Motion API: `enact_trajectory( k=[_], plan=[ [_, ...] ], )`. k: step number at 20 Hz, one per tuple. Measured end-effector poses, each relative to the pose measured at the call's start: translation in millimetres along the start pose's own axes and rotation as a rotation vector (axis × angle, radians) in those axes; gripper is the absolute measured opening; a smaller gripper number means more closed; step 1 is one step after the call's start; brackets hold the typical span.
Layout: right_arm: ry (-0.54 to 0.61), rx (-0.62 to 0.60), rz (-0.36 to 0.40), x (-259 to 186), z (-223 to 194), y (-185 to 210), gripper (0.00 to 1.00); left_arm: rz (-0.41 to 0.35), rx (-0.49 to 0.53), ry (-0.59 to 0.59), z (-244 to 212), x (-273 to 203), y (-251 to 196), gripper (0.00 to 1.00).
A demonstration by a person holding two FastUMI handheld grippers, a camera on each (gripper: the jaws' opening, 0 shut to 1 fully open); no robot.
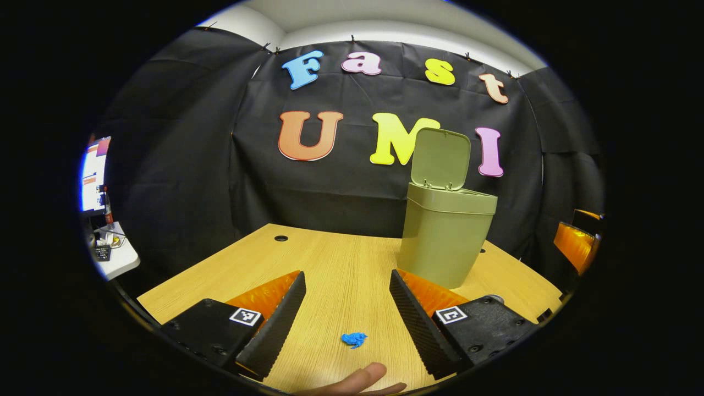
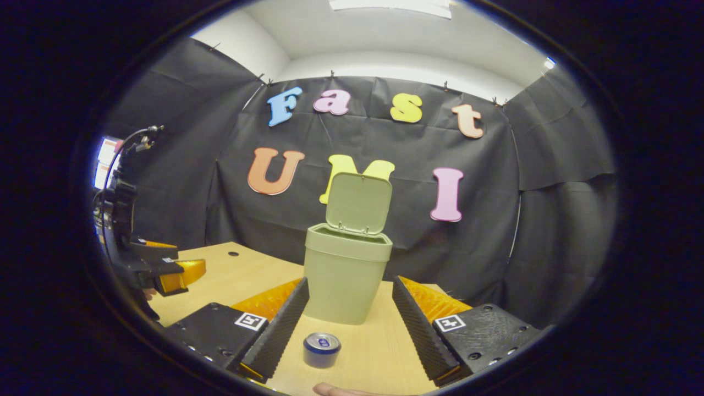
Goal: Press the lid of the desktop garbage bin to open it, pick up the crumpled paper on the desktop and throw it into the bin, then pick up the pop can on the desktop and drop it into the bin, and finally close the garbage bin lid.
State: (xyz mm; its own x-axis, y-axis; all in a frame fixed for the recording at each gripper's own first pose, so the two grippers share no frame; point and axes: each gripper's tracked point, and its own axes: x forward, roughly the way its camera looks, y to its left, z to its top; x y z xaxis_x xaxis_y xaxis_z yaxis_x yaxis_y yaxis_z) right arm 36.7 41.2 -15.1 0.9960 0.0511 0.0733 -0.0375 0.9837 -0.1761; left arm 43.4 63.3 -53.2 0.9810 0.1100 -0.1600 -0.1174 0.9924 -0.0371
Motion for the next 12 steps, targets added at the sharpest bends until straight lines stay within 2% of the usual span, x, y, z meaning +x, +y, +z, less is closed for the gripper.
enact_trajectory(
  k=[4, 9, 10, 11, 12],
  plan=[
    [0.009, 0.04, 0.024, -11, -30, 7, 0.95, -0.035, -0.06, 0.045, -17, 10, -10, 0.99],
    [0.049, 0.065, 0.058, -16, -64, 12, 0.95, -0.061, -0.052, 0.251, -70, 24, -19, 0.99],
    [0.06, 0.072, 0.068, -15, -70, 14, 0.98, -0.061, -0.056, 0.29, -80, 25, -20, 0.98],
    [0.072, 0.075, 0.077, -14, -76, 16, 0.95, -0.058, -0.056, 0.319, -90, 27, -19, 0.98],
    [0.08, 0.08, 0.079, -13, -79, 14, 0.98, -0.058, -0.05, 0.343, -96, 29, -20, 0.98]
  ],
)
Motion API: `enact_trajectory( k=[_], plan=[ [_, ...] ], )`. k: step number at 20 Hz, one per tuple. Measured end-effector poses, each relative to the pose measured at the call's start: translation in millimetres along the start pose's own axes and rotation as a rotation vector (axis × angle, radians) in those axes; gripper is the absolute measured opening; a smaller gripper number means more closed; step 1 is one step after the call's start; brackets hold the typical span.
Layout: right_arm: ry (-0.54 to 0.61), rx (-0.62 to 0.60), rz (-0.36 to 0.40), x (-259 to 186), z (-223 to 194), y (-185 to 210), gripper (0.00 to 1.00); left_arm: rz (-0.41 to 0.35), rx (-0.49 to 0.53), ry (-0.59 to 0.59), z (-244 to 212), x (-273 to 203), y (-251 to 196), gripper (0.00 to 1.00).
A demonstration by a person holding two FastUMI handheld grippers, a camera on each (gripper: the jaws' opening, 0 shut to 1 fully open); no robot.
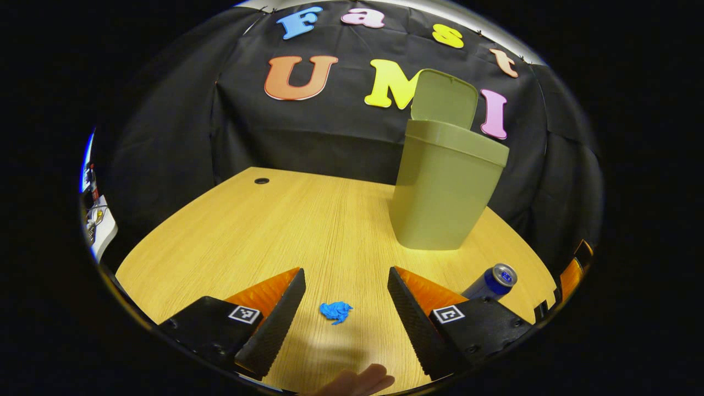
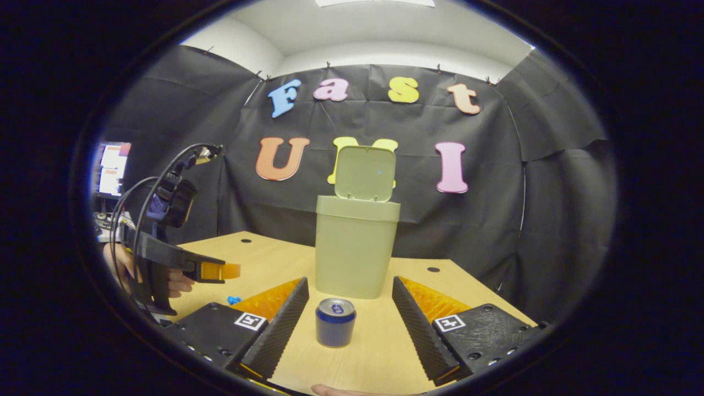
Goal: Press the lid of the desktop garbage bin to open it, pick up the crumpled paper on the desktop and throw it into the bin, then pick up the pop can on the desktop and drop it into the bin, and finally close the garbage bin lid.
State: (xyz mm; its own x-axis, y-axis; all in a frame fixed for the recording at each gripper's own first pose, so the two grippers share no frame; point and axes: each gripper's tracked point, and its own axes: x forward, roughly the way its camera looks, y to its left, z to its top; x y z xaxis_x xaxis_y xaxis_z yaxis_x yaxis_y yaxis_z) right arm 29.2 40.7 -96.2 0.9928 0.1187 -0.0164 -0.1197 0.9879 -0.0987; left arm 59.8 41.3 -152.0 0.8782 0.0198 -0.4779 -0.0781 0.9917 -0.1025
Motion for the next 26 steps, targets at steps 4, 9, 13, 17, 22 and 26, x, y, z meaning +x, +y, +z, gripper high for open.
enact_trajectory(
  k=[4, 9, 13, 17, 22, 26],
  plan=[
    [0.017, 0.031, 0.008, 3, -8, -5, 0.95, 0.015, 0.023, 0.085, -26, 17, 2, 0.98],
    [0.04, 0.057, 0.009, 6, -18, -10, 0.95, 0.023, 0.069, 0.168, -53, 35, 2, 0.98],
    [0.068, 0.059, 0.007, 8, -26, -11, 0.98, -0.012, 0.09, 0.202, -65, 42, -7, 0.97],
    [0.058, 0.07, -0.004, 7, -24, -17, 0.95, -0.008, 0.079, 0.248, -79, 50, -5, 0.83],
    [0.072, 0.074, -0.009, 8, -28, -17, 0.95, 0.0, 0.08, 0.249, -76, 53, 0, 0.62],
    [0.074, 0.062, -0.01, 4, -30, -17, 0.95, -0.042, 0.047, 0.239, -73, 54, -3, 0.51]
  ],
)
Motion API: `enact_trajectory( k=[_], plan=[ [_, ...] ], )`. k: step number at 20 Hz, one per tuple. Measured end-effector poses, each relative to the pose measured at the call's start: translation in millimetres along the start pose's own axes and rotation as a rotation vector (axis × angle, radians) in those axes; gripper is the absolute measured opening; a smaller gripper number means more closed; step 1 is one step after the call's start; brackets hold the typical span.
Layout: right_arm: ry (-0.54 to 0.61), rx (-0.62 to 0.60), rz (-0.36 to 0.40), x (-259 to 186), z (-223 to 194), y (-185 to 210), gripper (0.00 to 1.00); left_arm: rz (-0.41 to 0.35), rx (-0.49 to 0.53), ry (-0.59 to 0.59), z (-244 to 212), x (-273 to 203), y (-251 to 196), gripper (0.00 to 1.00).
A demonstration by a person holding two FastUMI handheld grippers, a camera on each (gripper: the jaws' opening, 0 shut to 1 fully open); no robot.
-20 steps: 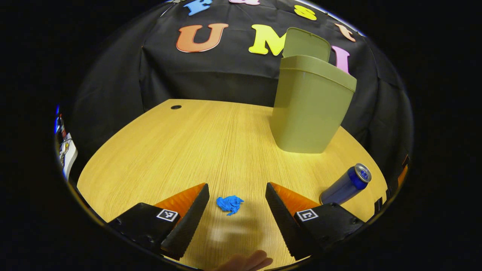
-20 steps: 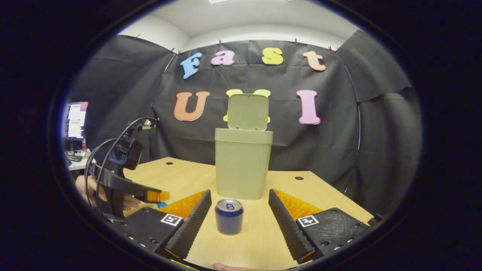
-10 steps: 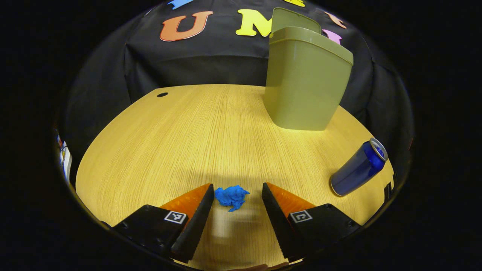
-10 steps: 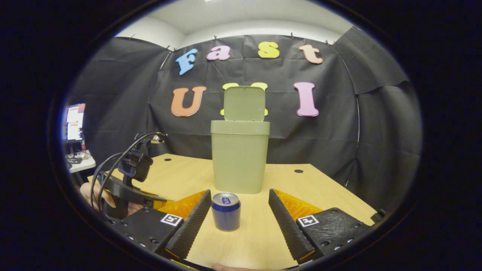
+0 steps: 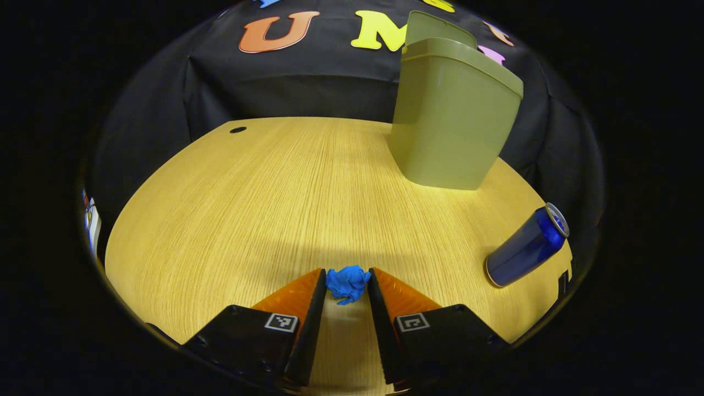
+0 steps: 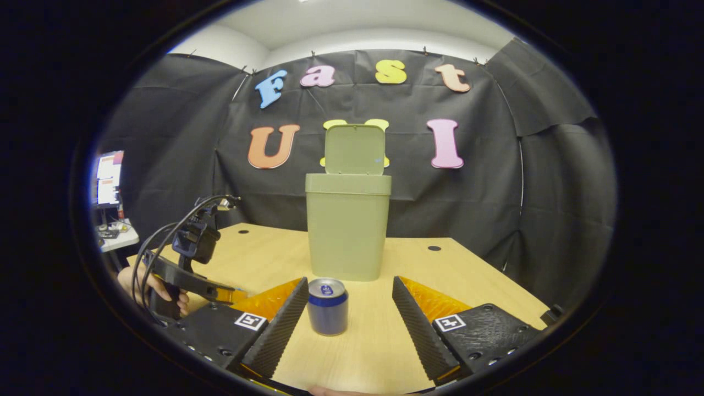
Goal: Press the lid of the desktop garbage bin to open it, pick up the crumpled paper on the desktop and throw it into the bin, then pick up the pop can on the desktop and drop it into the bin, and finally close the garbage bin lid.
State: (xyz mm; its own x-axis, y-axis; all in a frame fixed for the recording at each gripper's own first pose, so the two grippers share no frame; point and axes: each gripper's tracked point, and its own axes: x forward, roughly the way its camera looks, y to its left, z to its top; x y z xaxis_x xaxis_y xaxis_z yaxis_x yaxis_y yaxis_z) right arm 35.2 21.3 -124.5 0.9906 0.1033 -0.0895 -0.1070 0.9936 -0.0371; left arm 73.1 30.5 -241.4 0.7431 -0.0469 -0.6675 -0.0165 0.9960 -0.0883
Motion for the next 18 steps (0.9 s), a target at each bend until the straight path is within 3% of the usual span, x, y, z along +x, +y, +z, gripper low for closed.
enact_trajectory(
  k=[2, 3, 4, 6, 13, 15, 18],
  plan=[
    [0.009, 0.004, 0.002, 0, -4, 0, 0.95, -0.022, -0.016, -0.008, 0, 0, 0, 0.46],
    [0.015, 0.006, 0.005, 0, -5, 1, 0.95, -0.037, -0.028, -0.01, 1, 1, -2, 0.51],
    [0.022, 0.012, 0.006, 0, -7, 2, 0.95, -0.052, -0.016, -0.012, 2, 1, -5, 0.41],
    [0.038, 0.025, 0.014, 0, -11, 3, 0.95, -0.057, 0.01, -0.016, 1, 0, -5, 0.39],
    [0.109, 0.069, 0.032, 14, -36, 18, 0.98, -0.042, -0.015, -0.136, 31, -24, -7, 0.37],
    [0.13, 0.079, 0.034, 22, -45, 24, 0.94, -0.043, -0.012, -0.171, 39, -36, -10, 0.37],
    [0.159, 0.07, -0.004, 37, -60, 25, 0.95, -0.045, -0.003, -0.228, 51, -52, -14, 0.37]
  ],
)
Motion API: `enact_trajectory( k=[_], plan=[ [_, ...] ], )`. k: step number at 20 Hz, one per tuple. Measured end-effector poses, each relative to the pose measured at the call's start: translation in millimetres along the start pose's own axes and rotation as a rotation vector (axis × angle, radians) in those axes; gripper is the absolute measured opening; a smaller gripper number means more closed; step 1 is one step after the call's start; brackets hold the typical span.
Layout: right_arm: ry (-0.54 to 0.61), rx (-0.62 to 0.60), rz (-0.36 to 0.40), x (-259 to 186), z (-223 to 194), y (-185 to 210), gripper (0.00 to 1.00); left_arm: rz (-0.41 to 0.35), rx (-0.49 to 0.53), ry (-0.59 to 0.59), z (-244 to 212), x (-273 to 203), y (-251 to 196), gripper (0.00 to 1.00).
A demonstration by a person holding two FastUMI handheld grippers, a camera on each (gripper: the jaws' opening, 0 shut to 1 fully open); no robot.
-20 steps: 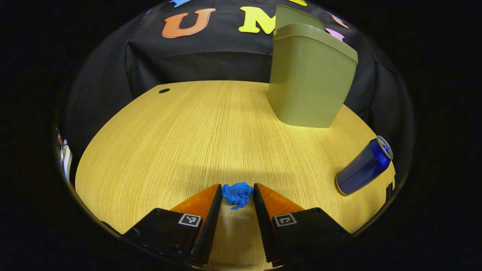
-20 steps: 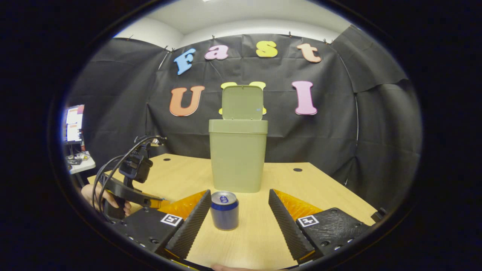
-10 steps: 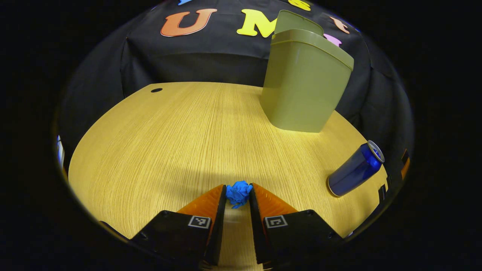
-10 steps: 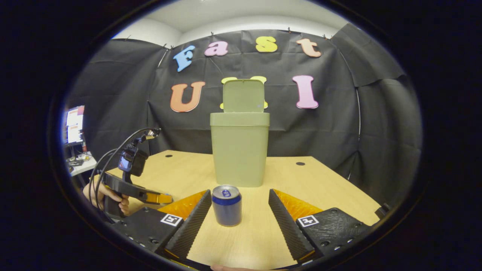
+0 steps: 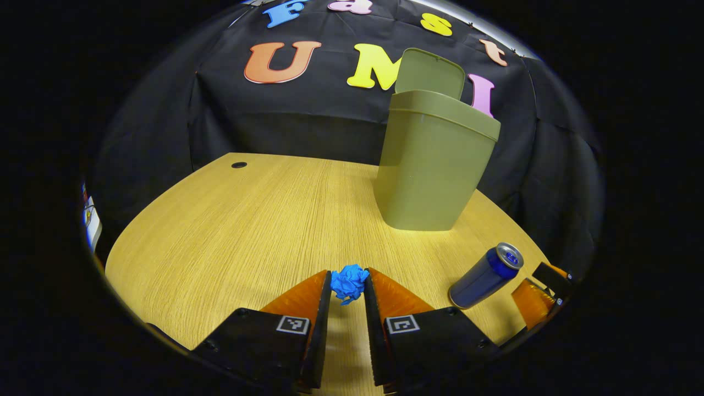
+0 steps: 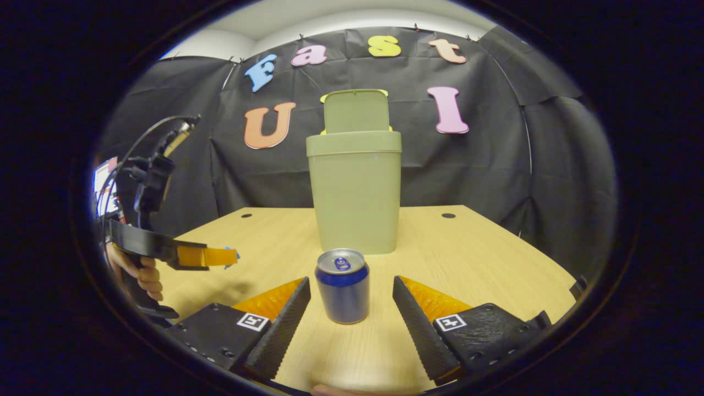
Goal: Press the lid of the desktop garbage bin to open it, pick up the crumpled paper on the desktop and throw it into the bin, then pick up the pop can on the desktop and drop it into the bin, and finally close the garbage bin lid.
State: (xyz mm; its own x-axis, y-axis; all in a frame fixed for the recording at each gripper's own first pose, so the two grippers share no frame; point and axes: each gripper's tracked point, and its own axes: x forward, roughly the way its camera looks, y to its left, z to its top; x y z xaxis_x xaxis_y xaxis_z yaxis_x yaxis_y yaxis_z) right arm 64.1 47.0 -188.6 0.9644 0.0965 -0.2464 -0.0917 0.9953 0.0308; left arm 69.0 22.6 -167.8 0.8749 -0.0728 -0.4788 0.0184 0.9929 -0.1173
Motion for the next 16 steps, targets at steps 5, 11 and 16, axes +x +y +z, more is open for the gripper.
enact_trajectory(
  k=[5, 11, 16],
  plan=[
    [0.053, 0.038, -0.001, 26, -16, 9, 0.95, -0.009, 0.039, -0.05, 13, -15, -13, 0.36],
    [0.086, 0.038, -0.027, 57, -26, 8, 0.94, -0.026, 0.046, -0.051, 12, -19, -22, 0.37],
    [0.098, 0.043, -0.037, 68, -27, 4, 0.94, -0.005, 0.041, -0.065, 17, -20, -18, 0.36]
  ],
)
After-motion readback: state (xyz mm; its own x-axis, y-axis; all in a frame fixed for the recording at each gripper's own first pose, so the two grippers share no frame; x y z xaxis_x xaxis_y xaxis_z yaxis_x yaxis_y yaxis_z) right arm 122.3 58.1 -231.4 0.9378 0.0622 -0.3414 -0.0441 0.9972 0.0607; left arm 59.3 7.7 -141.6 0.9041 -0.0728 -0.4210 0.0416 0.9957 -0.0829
